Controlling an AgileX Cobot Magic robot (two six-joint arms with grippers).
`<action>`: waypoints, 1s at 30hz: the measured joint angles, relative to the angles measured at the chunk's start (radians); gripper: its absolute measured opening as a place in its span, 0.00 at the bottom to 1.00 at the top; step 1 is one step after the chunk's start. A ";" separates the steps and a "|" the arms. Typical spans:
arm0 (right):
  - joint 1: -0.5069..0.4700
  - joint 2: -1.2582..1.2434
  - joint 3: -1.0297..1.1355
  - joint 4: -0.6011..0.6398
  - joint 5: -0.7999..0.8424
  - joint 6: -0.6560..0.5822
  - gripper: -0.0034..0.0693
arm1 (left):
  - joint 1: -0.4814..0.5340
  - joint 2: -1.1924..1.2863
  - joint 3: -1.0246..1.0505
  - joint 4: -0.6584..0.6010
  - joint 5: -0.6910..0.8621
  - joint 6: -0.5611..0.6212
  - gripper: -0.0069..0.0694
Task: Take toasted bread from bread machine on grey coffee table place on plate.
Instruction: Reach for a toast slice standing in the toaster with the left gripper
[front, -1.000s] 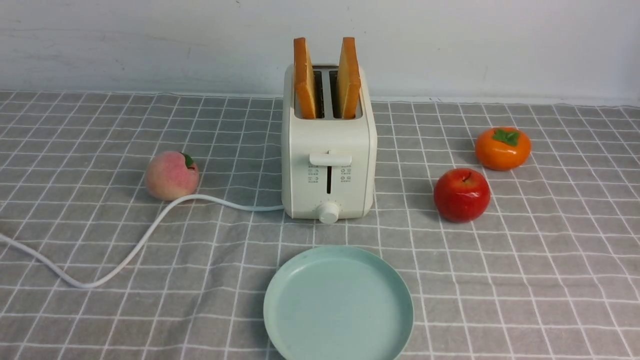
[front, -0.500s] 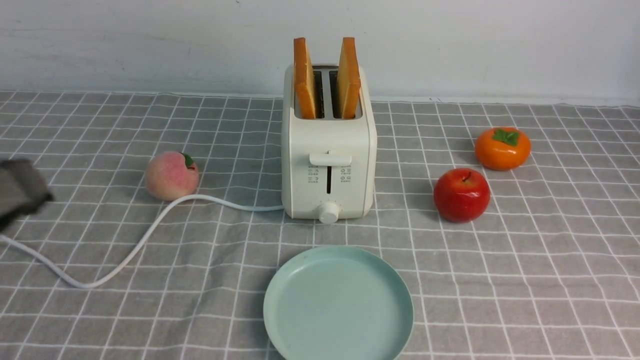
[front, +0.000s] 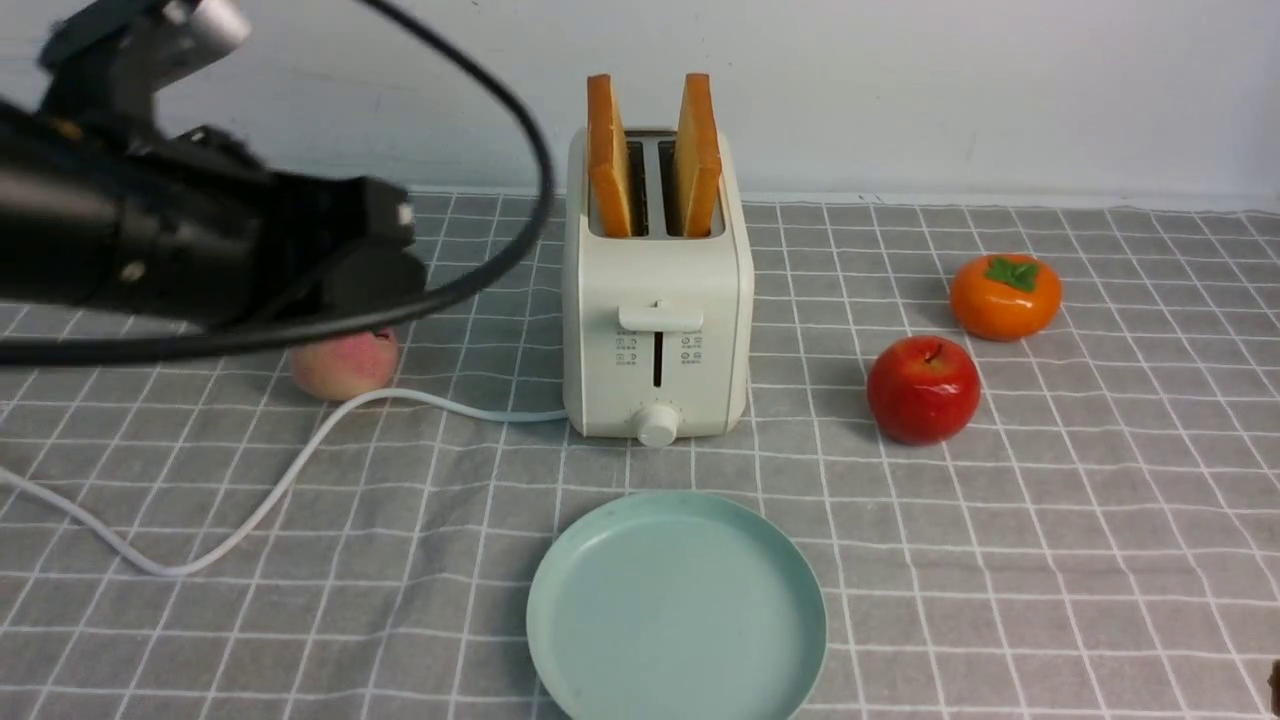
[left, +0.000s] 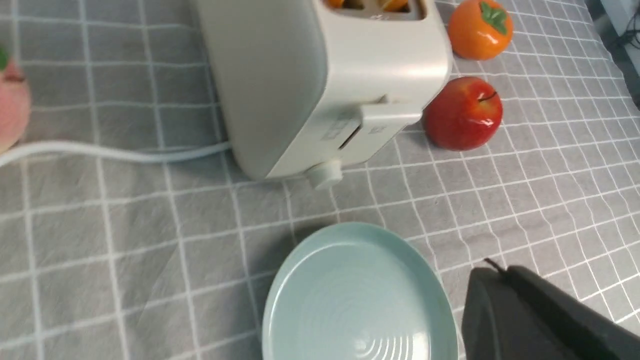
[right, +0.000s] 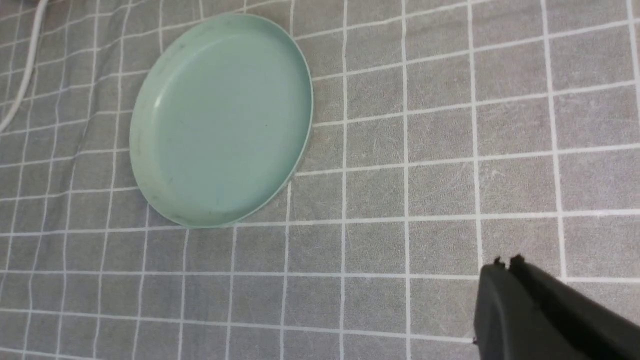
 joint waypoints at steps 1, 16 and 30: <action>0.000 0.000 0.000 0.000 0.000 -0.001 0.04 | -0.008 0.016 -0.018 0.002 0.000 0.000 0.07; 0.000 0.001 0.000 -0.020 -0.052 -0.017 0.06 | -0.092 0.554 -0.599 0.209 -0.044 -0.097 0.44; 0.000 0.001 0.045 -0.028 -0.133 -0.017 0.08 | -0.093 0.779 -0.736 0.311 -0.165 -0.101 0.37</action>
